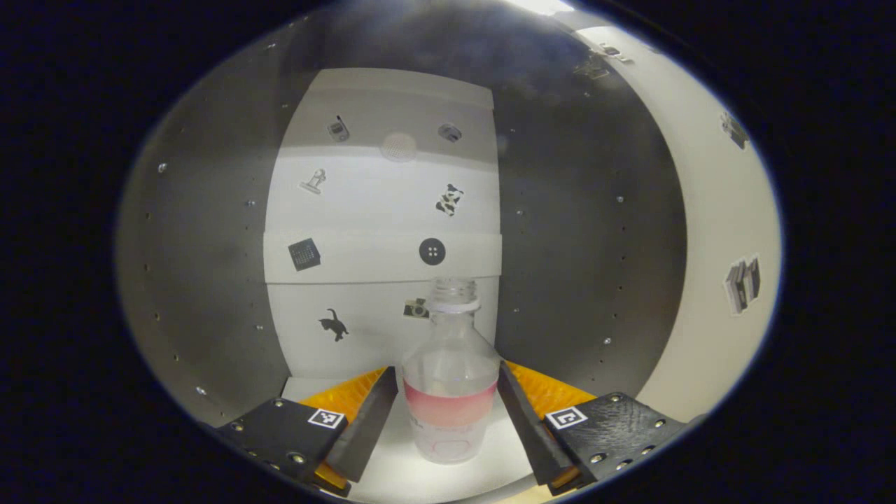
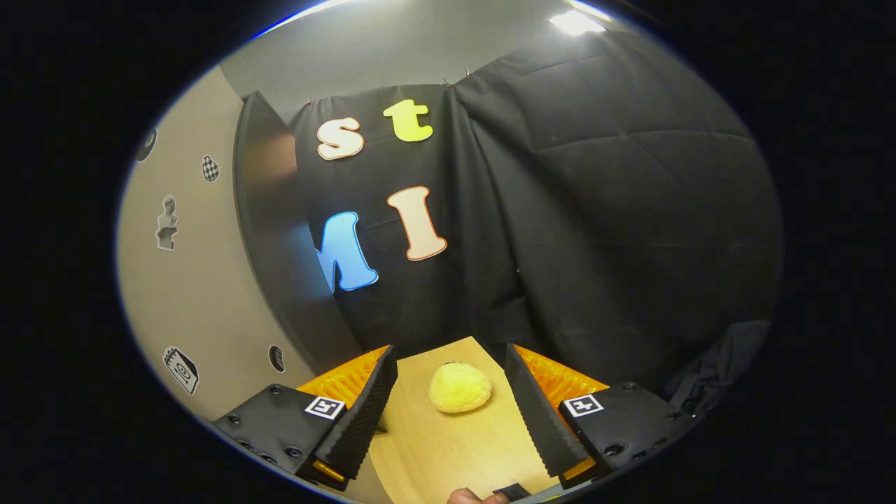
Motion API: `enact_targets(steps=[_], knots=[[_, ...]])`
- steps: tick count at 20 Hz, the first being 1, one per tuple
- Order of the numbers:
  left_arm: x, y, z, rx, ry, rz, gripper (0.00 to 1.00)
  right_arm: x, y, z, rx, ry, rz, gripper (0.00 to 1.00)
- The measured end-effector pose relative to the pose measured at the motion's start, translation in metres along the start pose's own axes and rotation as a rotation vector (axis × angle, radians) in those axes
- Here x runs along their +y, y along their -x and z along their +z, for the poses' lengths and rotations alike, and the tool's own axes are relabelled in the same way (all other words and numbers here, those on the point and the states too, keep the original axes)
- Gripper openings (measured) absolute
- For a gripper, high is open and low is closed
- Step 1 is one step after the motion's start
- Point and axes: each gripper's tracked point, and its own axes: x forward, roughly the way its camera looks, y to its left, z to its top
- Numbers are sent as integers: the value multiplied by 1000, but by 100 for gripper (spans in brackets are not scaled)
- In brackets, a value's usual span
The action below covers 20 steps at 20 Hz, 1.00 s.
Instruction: Open the cabinet door with the right hand, grasp the bottle in the cabinet with the left hand and place it on the coaster, then close the cabinet door with the right hand.
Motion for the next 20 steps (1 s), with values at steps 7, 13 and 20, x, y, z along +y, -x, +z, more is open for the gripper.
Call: enact_targets(steps=[7, 13, 20], knots=[[-5, -5, 3, -27, 32, -14, 88, 4, -8, -11, 37, 9, 30, 98], [-2, 0, 3, -18, 24, 11, 76, 4, -15, -15, 57, 12, 56, 98], [3, 26, 11, -38, 55, 49, 75, 10, -24, -3, 38, 31, 112, 98]])
